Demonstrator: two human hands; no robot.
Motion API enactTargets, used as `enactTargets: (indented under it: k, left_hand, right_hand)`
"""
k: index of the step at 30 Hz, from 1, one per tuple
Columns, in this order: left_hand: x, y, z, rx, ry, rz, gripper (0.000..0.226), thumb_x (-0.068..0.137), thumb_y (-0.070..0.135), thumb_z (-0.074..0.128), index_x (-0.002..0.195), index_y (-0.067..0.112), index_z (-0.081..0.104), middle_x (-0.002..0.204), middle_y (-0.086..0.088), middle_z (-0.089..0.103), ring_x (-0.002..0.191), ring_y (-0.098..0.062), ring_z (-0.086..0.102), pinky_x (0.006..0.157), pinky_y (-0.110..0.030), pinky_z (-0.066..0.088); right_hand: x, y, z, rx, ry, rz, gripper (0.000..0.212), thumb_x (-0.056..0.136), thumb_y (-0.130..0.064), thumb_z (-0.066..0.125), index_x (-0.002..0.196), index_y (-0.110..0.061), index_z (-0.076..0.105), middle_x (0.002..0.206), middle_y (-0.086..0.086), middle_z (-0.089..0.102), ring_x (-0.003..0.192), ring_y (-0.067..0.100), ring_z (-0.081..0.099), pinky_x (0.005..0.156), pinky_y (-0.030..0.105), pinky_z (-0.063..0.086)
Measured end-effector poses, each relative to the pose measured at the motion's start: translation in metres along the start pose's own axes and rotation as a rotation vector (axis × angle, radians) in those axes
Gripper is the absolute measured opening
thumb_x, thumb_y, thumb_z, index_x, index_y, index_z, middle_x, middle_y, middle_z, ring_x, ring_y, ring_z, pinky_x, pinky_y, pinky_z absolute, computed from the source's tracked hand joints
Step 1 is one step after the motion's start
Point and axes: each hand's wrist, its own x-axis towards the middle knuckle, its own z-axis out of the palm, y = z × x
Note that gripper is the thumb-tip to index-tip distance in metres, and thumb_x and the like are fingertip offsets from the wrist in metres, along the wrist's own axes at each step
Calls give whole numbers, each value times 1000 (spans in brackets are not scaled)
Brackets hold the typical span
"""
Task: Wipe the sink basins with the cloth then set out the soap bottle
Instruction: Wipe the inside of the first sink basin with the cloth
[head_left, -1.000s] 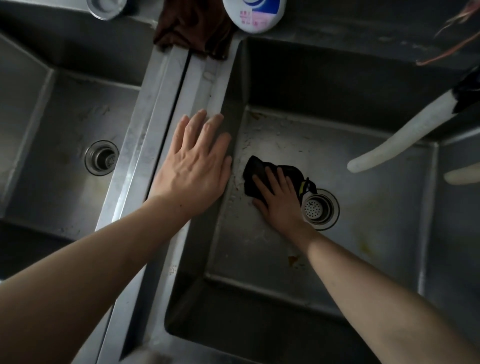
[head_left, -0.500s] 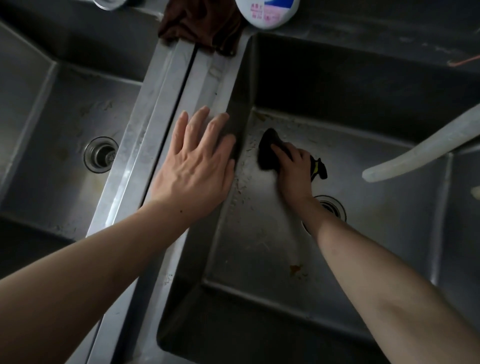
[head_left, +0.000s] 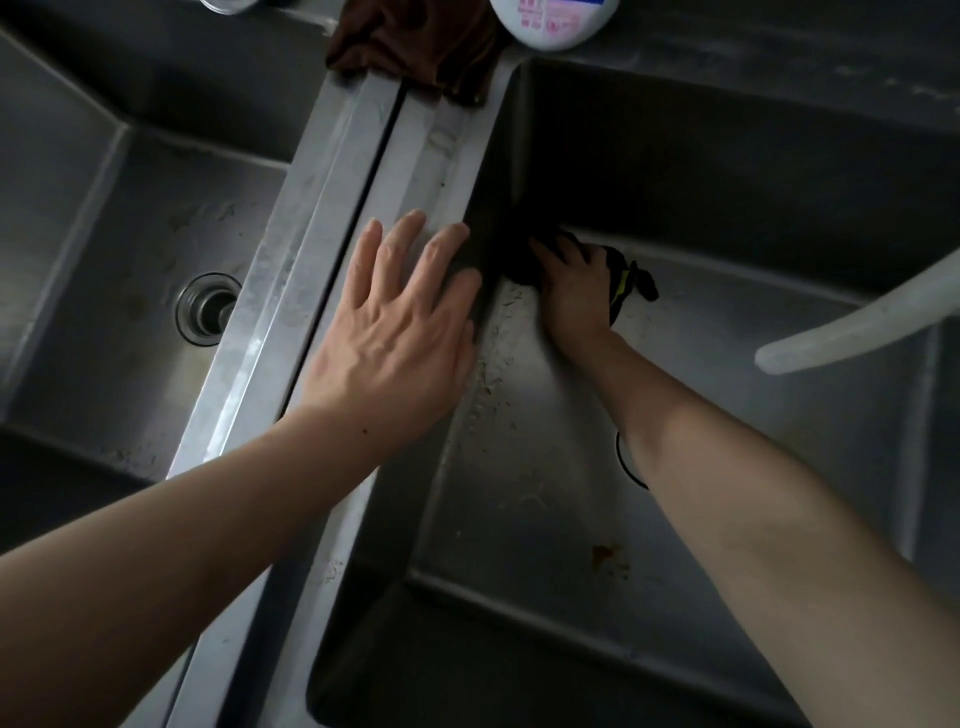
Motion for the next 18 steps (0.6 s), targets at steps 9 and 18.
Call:
enactTargets:
  k: [9,18]
  left_hand:
    - [0,3,-3,18,-13,-15,35,97,30,45,129,19,53,157,-6,29,148,-35,20,122,-56,12]
    - [0,2,-2,45,17,-20,33,96,29,46,125,18,55,155,-5,31,144,-34,26,120,-49,17]
  right_hand:
    - [-78,-10,13,32,51,-163,43,96,-24,69,139,-25,65,141,14,62,104,40,55,88,43,49]
    - [-60,4,-9,115,88,-193,48,90,-3,69,136,-20,68,130,17,66,98,41,58,84,44,51]
